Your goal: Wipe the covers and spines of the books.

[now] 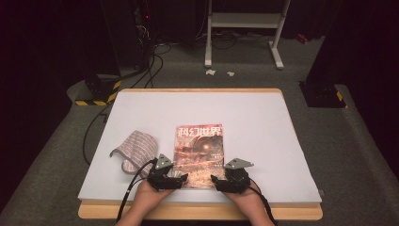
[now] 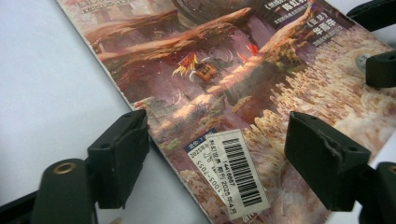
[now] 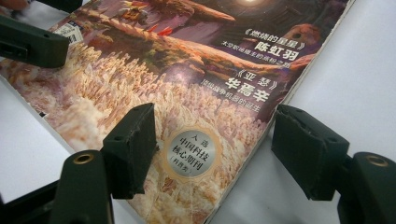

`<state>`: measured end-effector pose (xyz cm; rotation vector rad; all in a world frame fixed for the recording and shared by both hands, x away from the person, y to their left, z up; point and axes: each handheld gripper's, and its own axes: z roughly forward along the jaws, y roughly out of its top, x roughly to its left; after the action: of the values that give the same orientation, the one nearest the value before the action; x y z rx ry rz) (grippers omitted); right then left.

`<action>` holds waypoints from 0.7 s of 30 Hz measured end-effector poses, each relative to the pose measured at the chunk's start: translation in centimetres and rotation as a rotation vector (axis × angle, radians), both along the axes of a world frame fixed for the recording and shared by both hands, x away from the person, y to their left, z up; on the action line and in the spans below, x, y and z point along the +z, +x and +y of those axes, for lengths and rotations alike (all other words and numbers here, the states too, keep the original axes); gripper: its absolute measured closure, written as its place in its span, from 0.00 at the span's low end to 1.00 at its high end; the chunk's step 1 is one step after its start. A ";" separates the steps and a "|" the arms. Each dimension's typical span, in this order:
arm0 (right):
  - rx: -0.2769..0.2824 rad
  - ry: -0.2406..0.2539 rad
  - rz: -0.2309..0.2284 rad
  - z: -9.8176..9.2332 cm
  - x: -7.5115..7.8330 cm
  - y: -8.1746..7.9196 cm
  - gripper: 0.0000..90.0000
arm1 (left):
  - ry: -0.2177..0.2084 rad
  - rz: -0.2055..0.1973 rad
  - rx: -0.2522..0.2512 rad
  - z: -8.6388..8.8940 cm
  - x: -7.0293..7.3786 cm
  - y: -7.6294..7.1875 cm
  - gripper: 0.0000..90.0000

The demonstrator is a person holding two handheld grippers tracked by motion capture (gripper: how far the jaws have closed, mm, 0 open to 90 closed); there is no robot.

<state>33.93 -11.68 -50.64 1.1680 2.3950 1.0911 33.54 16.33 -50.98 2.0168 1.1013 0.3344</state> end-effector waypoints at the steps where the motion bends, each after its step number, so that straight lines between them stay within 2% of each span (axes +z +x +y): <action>1: 0.000 -0.001 -0.001 0.0 0.0 0.0 0.34 | 0.000 -0.003 0.001 0.0 0.0 0.0 0.26; 6: -0.006 -0.004 -0.002 0.1 0.0 0.0 0.35 | 0.007 -0.013 0.015 0.0 0.1 -0.2 0.30; 14: -0.009 -0.007 0.001 0.2 0.1 0.0 0.35 | -0.019 -0.038 0.031 0.1 0.4 -0.4 0.31; 18: -0.011 -0.007 -0.001 0.2 0.0 -0.1 0.35 | -0.053 -0.069 0.032 0.2 0.7 -0.7 0.32; 21: -0.014 -0.007 -0.002 0.1 0.1 -0.1 0.35 | -0.103 -0.112 0.033 0.3 1.2 -1.0 0.35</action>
<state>33.84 -11.55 -50.59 1.1797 2.3838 1.0786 32.54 16.65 -49.83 1.8683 1.0615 0.3946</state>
